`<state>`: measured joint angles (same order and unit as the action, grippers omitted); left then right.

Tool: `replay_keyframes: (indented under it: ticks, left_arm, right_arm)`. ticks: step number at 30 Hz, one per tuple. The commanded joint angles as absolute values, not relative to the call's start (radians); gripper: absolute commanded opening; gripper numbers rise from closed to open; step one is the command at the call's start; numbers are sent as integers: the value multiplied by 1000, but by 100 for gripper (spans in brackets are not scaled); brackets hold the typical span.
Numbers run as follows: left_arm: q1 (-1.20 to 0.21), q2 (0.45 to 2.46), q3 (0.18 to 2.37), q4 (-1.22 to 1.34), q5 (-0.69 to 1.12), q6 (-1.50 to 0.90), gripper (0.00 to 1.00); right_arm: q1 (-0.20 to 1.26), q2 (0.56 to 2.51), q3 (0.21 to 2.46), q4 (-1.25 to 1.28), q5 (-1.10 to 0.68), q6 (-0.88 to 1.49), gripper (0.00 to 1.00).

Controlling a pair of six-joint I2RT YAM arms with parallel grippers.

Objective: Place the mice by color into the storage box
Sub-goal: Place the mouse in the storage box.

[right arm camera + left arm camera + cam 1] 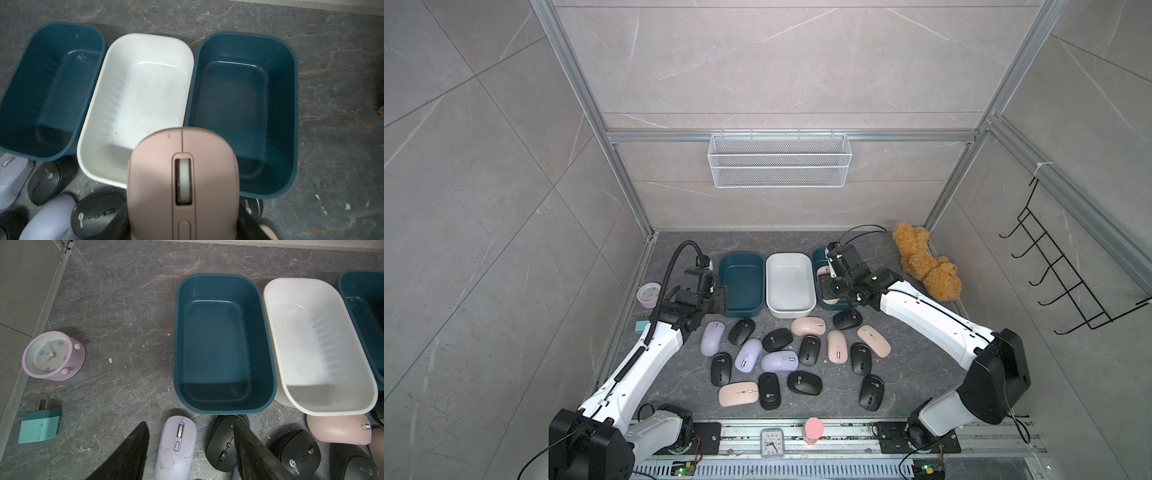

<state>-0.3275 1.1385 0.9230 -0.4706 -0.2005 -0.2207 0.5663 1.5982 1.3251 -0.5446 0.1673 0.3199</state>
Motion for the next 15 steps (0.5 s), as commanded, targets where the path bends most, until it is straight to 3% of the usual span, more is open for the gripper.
replay_keyframes:
  ticks: [1,15]
  left_arm:
    - [-330,1134,929,-466,-218,-201,67]
    - [-331,1148,931,-461,-212,-199,67]
  right_arm:
    - [513,1676,1392,-466,109,319,56]
    - [420,1942,1508,-442,127,319,55]
